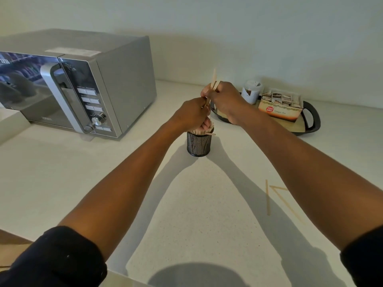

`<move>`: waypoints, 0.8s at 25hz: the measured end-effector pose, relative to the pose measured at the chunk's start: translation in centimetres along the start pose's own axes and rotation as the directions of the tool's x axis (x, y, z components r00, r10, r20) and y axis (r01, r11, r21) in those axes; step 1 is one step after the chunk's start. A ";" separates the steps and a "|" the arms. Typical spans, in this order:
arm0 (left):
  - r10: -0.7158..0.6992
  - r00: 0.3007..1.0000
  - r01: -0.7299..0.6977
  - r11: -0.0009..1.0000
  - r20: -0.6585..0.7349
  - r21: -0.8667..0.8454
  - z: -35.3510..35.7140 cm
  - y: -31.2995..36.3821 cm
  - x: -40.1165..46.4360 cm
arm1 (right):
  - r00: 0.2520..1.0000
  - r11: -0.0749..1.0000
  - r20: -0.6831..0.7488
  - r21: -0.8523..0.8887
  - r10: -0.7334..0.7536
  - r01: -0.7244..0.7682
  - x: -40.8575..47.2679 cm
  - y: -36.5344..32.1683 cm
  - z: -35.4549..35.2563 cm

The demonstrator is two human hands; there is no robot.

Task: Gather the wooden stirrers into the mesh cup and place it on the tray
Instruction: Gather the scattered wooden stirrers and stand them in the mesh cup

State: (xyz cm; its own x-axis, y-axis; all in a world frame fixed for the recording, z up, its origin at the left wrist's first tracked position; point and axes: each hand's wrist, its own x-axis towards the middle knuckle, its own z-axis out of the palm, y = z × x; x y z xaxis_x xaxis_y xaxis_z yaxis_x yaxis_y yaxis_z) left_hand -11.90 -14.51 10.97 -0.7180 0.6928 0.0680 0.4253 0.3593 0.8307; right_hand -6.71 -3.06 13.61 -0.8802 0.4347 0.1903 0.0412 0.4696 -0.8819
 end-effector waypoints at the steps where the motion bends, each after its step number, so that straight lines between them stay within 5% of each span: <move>1: 0.019 1.000 -0.018 0.998 -0.009 0.053 -0.5 -0.4 0.3 | 1.000 1.000 -0.007 -0.005 -0.008 0.008 0.5 -0.2 0.2; 9: 0.150 0.981 -0.087 0.907 -0.122 0.413 -2.7 -3.2 2.9 | 0.995 0.962 0.036 -0.256 -0.088 0.095 2.9 -0.4 1.3; 14: 0.100 0.987 -0.050 0.936 -0.126 0.347 -3.1 -4.8 3.3 | 0.993 0.931 0.112 -0.364 0.023 0.020 3.3 1.5 2.2; 20: 0.069 0.992 -0.035 0.956 -0.106 0.292 -3.0 -5.2 3.1 | 0.999 0.944 0.030 -0.329 0.040 -0.028 3.9 2.4 2.5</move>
State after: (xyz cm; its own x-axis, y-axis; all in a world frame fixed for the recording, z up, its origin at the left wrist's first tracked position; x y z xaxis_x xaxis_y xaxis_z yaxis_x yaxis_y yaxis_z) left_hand -17.98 -16.09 8.54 -0.7414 0.6456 0.1832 0.5925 0.5015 0.6305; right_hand -11.26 -2.19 11.14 -0.8915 0.4303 0.1417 0.2196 0.6840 -0.6956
